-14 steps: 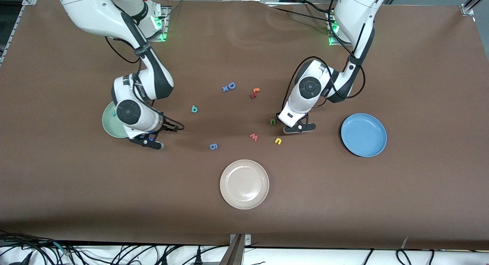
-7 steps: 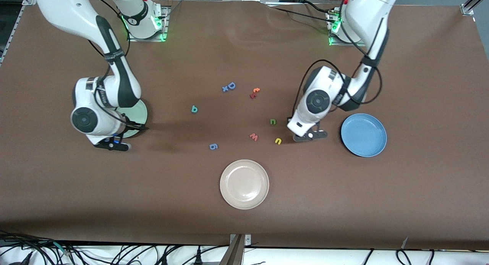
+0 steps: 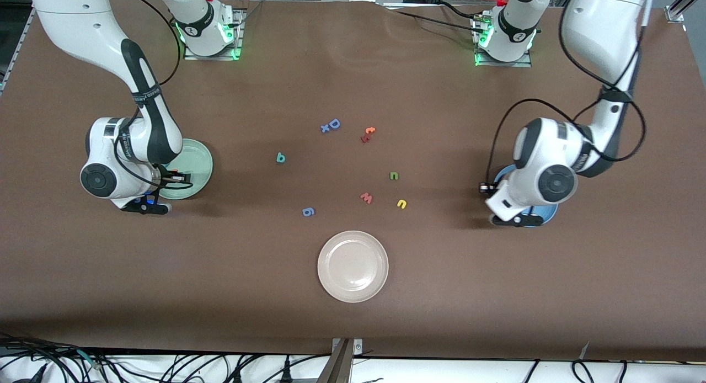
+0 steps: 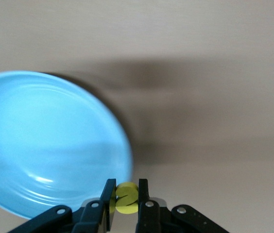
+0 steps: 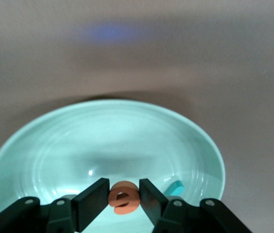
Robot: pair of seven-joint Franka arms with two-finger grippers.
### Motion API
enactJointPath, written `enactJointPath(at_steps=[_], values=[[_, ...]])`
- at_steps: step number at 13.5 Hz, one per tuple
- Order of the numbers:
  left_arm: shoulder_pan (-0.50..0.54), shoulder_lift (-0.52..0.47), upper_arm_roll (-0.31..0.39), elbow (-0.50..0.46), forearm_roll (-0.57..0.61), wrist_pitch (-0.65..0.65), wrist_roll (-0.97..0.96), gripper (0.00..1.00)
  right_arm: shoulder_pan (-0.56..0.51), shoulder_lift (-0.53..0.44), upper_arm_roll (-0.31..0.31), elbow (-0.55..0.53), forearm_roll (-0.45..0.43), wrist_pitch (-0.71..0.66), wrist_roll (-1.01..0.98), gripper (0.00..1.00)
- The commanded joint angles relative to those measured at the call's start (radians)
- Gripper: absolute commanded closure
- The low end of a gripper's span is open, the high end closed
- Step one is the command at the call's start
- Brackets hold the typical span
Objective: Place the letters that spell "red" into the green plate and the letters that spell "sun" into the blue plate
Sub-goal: 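Release the orange e and yellow 2 onto the green and blue plates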
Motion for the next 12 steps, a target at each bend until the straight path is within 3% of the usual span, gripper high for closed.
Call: enactJointPath(at_steps=[1,3,4,5,6,7,12], values=[[0.066,-0.007,-0.014,-0.008,0.027,-0.02,0.094,0.79,-0.007,-0.01,0.006,-0.018,0.047,-0.005,-0.026,0.81],[0.072,0.002,-0.012,-0.006,0.03,-0.02,0.095,0.78,-0.007,-0.01,0.008,-0.023,0.049,-0.004,-0.026,0.79],[0.075,0.002,-0.014,-0.006,0.054,-0.02,0.095,0.72,-0.007,-0.01,0.008,-0.023,0.049,-0.004,-0.026,0.62],[0.078,0.002,-0.014,-0.006,0.071,-0.02,0.095,0.44,-0.007,-0.01,0.008,-0.022,0.049,-0.004,-0.026,0.44],[0.078,0.002,-0.014,-0.006,0.073,-0.022,0.094,0.0,-0.007,-0.015,0.008,-0.02,0.049,-0.005,-0.026,0.33],[0.08,0.0,-0.014,-0.006,0.073,-0.023,0.092,0.0,-0.006,-0.024,0.009,-0.014,0.049,-0.016,-0.023,0.08],[0.071,-0.009,-0.018,-0.002,0.065,-0.045,0.079,0.0,0.003,-0.088,0.089,0.098,0.102,-0.229,0.121,0.05]])
